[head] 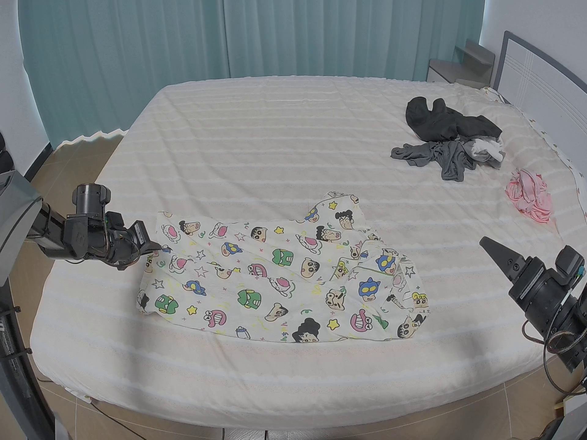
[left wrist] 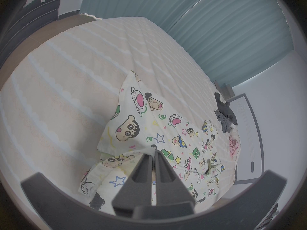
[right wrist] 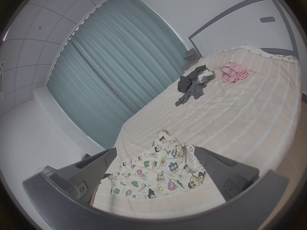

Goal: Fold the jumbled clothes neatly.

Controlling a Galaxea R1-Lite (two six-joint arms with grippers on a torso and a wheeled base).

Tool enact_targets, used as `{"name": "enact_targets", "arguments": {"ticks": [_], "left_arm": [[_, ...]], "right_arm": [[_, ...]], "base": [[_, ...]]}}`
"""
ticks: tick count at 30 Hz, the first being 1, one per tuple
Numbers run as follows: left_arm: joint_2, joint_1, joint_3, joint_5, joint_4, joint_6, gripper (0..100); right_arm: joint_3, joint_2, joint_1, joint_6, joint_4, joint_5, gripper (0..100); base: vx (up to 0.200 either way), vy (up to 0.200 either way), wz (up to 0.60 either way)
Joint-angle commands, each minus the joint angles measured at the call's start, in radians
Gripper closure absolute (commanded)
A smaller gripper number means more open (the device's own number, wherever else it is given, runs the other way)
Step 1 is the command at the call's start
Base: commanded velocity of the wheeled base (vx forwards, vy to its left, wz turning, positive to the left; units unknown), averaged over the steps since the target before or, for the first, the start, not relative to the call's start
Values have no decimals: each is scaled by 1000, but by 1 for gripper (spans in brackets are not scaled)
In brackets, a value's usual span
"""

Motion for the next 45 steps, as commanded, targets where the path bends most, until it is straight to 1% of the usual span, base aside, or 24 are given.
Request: {"name": "enact_targets", "arguments": {"ticks": [1,5,6,7,11,14,27,28,33,38,40,44,45], "left_arm": [[57,1,-49,23,-1,-1,100],[86,1,-75,29,-1,-12,100],[111,1,-107,30,-1,-40,100],[119,1,-118,30,-1,-47,100],[160,2,-168,33,8,-56,100],[183,5,-193,62,10,-56,100],[215,7,-217,72,10,-56,100],[215,7,-219,72,10,-56,0],[214,11,-220,72,10,-56,0],[195,34,-200,59,30,-44,0],[188,50,-193,47,54,-3,0],[184,91,-167,-30,94,175,0],[184,91,-167,-30,94,175,0]], "right_arm": [[1,1,0,0,0,0,0],[1,1,0,0,0,0,0],[1,2,0,0,0,0,0],[1,2,0,0,0,0,0],[1,2,0,0,0,0,0],[1,2,0,0,0,0,0],[2,2,0,0,0,0,0],[2,2,0,0,0,0,0],[2,2,0,0,0,0,0],[2,2,-1,0,0,0,0],[2,2,-1,0,0,0,0],[8,2,-1,0,0,1,0],[8,2,-1,0,0,1,0]], "base": [[0,0,0],[0,0,0],[0,0,0],[0,0,0],[0,0,0],[0,0,0],[0,0,0],[0,0,0],[0,0,0],[0,0,0],[0,0,0],[0,0,0],[0,0,0]]}}
